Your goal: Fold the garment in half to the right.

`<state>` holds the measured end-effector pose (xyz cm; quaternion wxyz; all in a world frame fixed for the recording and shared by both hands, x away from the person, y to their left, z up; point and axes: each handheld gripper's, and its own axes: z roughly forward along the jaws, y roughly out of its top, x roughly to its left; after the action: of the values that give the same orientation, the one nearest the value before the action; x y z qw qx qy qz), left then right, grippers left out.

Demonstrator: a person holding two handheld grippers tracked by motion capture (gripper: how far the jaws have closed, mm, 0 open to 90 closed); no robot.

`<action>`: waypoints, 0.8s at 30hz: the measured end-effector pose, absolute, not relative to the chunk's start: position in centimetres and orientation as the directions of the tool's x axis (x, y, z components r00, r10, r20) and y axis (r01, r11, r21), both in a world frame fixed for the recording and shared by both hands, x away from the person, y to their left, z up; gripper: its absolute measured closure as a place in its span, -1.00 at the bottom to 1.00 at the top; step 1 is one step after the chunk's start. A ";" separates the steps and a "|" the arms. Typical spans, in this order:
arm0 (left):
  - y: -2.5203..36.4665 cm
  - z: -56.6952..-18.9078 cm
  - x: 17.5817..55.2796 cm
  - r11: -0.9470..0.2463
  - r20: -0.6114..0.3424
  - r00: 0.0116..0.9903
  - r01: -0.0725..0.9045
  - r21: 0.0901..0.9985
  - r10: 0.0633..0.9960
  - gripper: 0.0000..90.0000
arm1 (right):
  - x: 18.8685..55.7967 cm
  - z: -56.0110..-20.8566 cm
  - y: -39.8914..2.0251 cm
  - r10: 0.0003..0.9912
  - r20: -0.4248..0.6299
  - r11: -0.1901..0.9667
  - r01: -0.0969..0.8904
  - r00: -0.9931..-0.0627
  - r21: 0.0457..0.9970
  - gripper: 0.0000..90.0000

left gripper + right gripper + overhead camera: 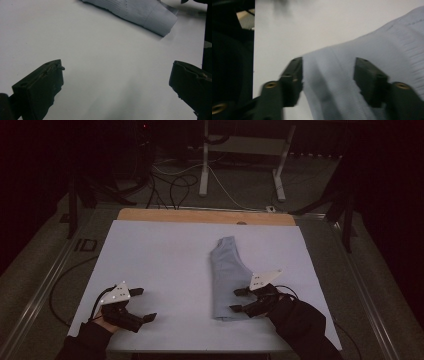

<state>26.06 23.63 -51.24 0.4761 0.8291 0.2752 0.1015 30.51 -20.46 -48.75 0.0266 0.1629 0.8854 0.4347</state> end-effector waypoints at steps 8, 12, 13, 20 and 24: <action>23.6 -51.2 26.0 -0.395 -0.090 0.830 0.355 0.847 0.551 -0.99 | 31.3 -48.4 -20.6 0.328 0.132 0.537 0.299 -0.936 0.789 -0.80; 23.6 -51.1 25.9 -0.398 -0.086 0.833 0.349 0.849 0.547 -0.99 | 31.6 -48.1 -20.5 0.354 0.108 0.520 0.292 -0.929 0.803 -0.80; 23.6 -51.1 25.9 -0.397 -0.084 0.832 0.348 0.849 0.548 -0.99 | 31.6 -48.0 -20.5 0.361 0.099 0.522 0.289 -0.927 0.802 -0.80; 23.7 -51.0 25.8 -0.396 -0.083 0.833 0.346 0.851 0.547 -0.99 | 32.0 -47.6 -20.3 0.385 0.045 0.542 0.266 -0.922 0.797 -0.80; 23.7 -50.9 25.7 -0.393 -0.083 0.834 0.342 0.854 0.546 -0.99 | 32.2 -47.2 -20.5 0.405 0.038 0.529 0.268 -0.913 0.805 -0.80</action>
<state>25.69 23.74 -50.93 0.4814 0.8277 0.2681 0.1060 32.19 -20.49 -47.22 0.0770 0.1932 0.8710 0.4451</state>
